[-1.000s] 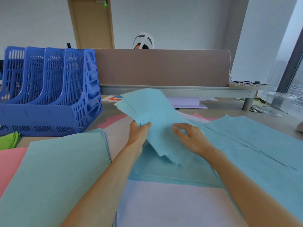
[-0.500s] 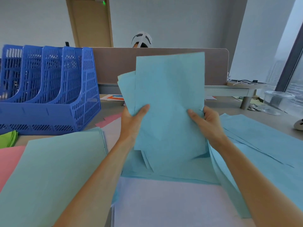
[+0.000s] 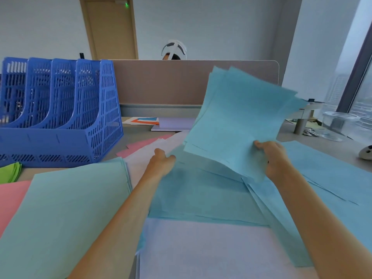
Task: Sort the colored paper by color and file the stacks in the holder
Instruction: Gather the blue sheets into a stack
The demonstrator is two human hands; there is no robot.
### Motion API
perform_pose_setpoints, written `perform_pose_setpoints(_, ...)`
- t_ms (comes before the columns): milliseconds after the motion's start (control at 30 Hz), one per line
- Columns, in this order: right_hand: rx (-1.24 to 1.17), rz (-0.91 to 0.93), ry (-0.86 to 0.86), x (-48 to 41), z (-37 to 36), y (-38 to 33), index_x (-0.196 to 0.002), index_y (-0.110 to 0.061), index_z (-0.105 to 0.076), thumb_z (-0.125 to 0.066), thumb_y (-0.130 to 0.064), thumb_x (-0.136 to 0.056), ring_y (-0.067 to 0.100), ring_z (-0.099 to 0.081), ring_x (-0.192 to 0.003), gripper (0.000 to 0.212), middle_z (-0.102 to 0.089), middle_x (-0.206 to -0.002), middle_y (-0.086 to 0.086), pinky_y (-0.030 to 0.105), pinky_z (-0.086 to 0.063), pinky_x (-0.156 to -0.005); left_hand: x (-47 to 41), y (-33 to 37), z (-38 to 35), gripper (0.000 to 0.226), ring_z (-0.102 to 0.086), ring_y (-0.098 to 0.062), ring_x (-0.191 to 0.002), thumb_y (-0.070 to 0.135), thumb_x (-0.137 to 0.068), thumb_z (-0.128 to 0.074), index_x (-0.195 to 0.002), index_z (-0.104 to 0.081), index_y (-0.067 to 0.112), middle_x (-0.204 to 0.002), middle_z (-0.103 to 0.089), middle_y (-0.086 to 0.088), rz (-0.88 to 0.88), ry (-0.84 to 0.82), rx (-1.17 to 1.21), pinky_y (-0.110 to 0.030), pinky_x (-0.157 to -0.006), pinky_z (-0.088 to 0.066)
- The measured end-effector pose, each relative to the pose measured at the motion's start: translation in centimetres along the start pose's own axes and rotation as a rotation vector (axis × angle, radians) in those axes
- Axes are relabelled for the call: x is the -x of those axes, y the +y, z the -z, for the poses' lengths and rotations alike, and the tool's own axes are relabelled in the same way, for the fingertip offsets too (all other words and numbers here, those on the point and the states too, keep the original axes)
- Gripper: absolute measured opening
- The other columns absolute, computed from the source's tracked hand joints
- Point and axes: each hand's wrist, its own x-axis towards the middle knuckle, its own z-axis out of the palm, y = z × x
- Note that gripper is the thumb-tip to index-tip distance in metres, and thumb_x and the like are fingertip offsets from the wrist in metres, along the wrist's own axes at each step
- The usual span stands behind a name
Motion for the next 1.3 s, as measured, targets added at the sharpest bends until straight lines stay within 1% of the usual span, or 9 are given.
perform_pose_setpoints(167,0.275,-0.136,0.017,-1.3,0.9,2.6,-0.090,-0.006,-0.060,-0.062,0.002,-0.082,0.027,-0.058,-0.082,0.012,-0.061,-0.093,0.017,0.039,-0.049,-0.073,-0.6,-0.3,-0.4,0.062,-0.044,-0.024,-0.114,0.023,-0.091,-0.053,-0.145,-0.023,0.012,-0.137,-0.040,-0.004,0.006,-0.024,0.180,-0.031,-0.089,-0.039)
perform_pose_setpoints(300,0.378,-0.082,-0.035,-1.0,0.7,3.1,-0.100,0.003,-0.062,-0.054,0.007,-0.081,0.025,-0.056,-0.073,0.022,-0.058,-0.086,0.017,0.033,-0.046,-0.066,-1.9,0.1,0.2,0.077,-0.054,-0.028,-0.081,0.027,-0.068,-0.067,-0.135,-0.039,0.000,-0.102,-0.052,-0.012,0.147,-0.049,0.397,-0.032,-0.066,-0.045)
perform_pose_setpoints(467,0.408,-0.060,-0.045,-0.6,0.5,3.0,-0.087,-0.003,-0.058,-0.049,0.008,-0.080,0.024,-0.051,-0.073,0.016,-0.054,-0.082,0.015,0.032,-0.041,-0.065,-4.5,0.0,-0.1,0.034,-0.061,-0.029,-0.070,0.012,-0.081,-0.069,-0.108,-0.060,-0.004,-0.095,-0.065,-0.021,0.138,-0.064,0.547,-0.031,-0.063,-0.048)
perform_pose_setpoints(533,0.414,-0.067,-0.045,-0.7,0.4,3.1,-0.086,-0.003,-0.058,-0.049,0.008,-0.080,0.024,-0.051,-0.072,0.015,-0.055,-0.082,0.015,0.032,-0.042,-0.064,-4.5,0.3,-0.8,0.011,-0.052,-0.024,-0.074,0.014,-0.083,-0.067,-0.079,-0.058,0.011,-0.085,-0.057,-0.012,0.065,0.024,0.406,-0.029,-0.066,-0.040)
perform_pose_setpoints(733,0.417,-0.072,-0.064,-1.2,0.6,3.0,-0.093,0.003,-0.062,-0.050,0.007,-0.082,0.024,-0.053,-0.073,0.017,-0.056,-0.084,0.015,0.027,-0.041,-0.058,-5.1,0.5,-3.2,0.035,-0.039,-0.024,-0.074,0.029,-0.087,-0.057,-0.060,-0.039,0.018,-0.062,-0.040,-0.003,-0.193,0.178,-0.098,-0.029,-0.059,-0.027)
perform_pose_setpoints(867,0.402,-0.080,-0.082,-1.4,0.5,3.2,-0.100,0.008,-0.062,-0.050,0.007,-0.082,0.025,-0.054,-0.077,0.022,-0.057,-0.086,0.016,0.031,-0.043,-0.066,-4.8,0.1,-3.7,0.029,-0.041,-0.030,-0.111,0.038,-0.092,-0.054,-0.083,-0.067,0.013,-0.096,-0.059,-0.004,-0.184,0.235,-0.472,-0.033,-0.079,-0.031)
perform_pose_setpoints(933,0.380,-0.077,-0.099,-1.4,0.6,3.1,-0.102,0.004,-0.062,-0.051,0.007,-0.083,0.025,-0.056,-0.079,0.022,-0.059,-0.089,0.016,0.032,-0.045,-0.067,-4.5,0.3,-3.7,0.027,-0.043,-0.031,-0.107,0.029,-0.093,-0.050,-0.075,-0.061,0.013,-0.094,-0.055,-0.003,-0.274,0.367,-0.468,-0.036,-0.083,-0.032)
perform_pose_setpoints(1067,0.272,-0.045,-0.133,-1.4,0.7,2.9,-0.107,-0.002,-0.062,-0.053,0.004,-0.088,0.026,-0.060,-0.081,0.022,-0.065,-0.096,0.015,0.032,-0.050,-0.069,-4.4,1.5,-2.5,0.025,-0.048,-0.027,-0.076,0.022,-0.096,-0.040,-0.074,-0.043,0.011,-0.075,-0.049,-0.004,-0.385,0.346,0.162,-0.036,-0.066,-0.038)
perform_pose_setpoints(1300,0.216,0.003,-0.300,-1.3,0.7,1.9,-0.108,-0.009,-0.068,-0.064,-0.010,-0.089,0.023,-0.071,-0.084,0.020,-0.074,-0.098,0.006,0.036,-0.057,-0.076,-4.0,1.5,-0.1,0.016,-0.053,-0.016,-0.082,0.016,-0.099,-0.029,-0.105,-0.044,0.017,-0.097,-0.055,-0.003,-0.117,0.296,0.829,-0.035,-0.075,-0.047)
